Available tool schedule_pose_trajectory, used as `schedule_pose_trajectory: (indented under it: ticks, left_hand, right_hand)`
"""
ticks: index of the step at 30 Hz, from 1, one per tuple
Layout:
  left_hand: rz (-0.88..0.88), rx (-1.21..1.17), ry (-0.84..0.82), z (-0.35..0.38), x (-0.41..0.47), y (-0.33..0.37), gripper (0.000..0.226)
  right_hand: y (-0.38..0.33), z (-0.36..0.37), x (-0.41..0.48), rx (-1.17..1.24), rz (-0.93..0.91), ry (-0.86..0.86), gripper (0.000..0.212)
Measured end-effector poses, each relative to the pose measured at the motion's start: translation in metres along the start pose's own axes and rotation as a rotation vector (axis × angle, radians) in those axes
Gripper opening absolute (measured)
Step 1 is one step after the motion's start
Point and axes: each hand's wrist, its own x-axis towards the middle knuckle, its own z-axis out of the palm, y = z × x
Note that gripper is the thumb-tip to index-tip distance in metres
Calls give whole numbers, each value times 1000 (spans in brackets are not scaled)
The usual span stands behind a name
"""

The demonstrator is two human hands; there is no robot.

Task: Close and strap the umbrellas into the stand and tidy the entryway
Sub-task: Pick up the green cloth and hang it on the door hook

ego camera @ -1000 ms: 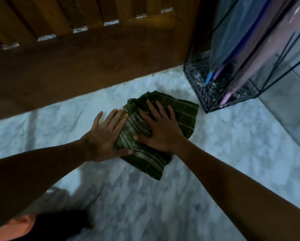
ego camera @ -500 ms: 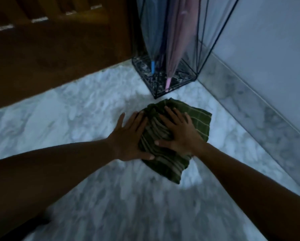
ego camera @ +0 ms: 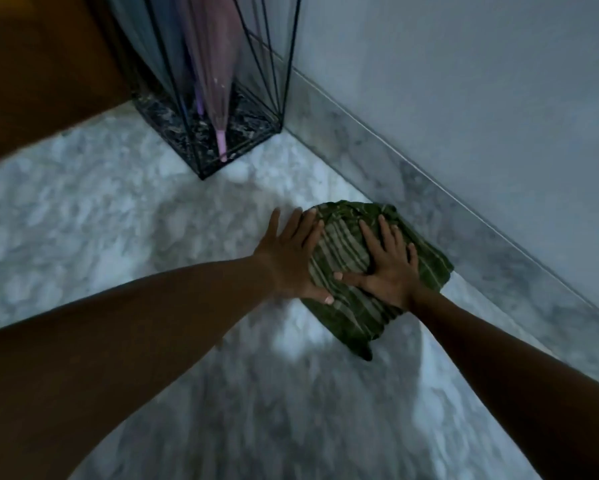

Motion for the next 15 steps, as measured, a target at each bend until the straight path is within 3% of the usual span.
schedule_pose_trajectory:
  ticks: [8,15]
  left_hand:
    - [193,98,23,23,-41,46,132]
    - [290,239,23,54,-103,18,127]
  right_hand:
    - [22,3,-71,-72,40,-154,124]
    - [-34,30,-107,-212,-111,-206,130]
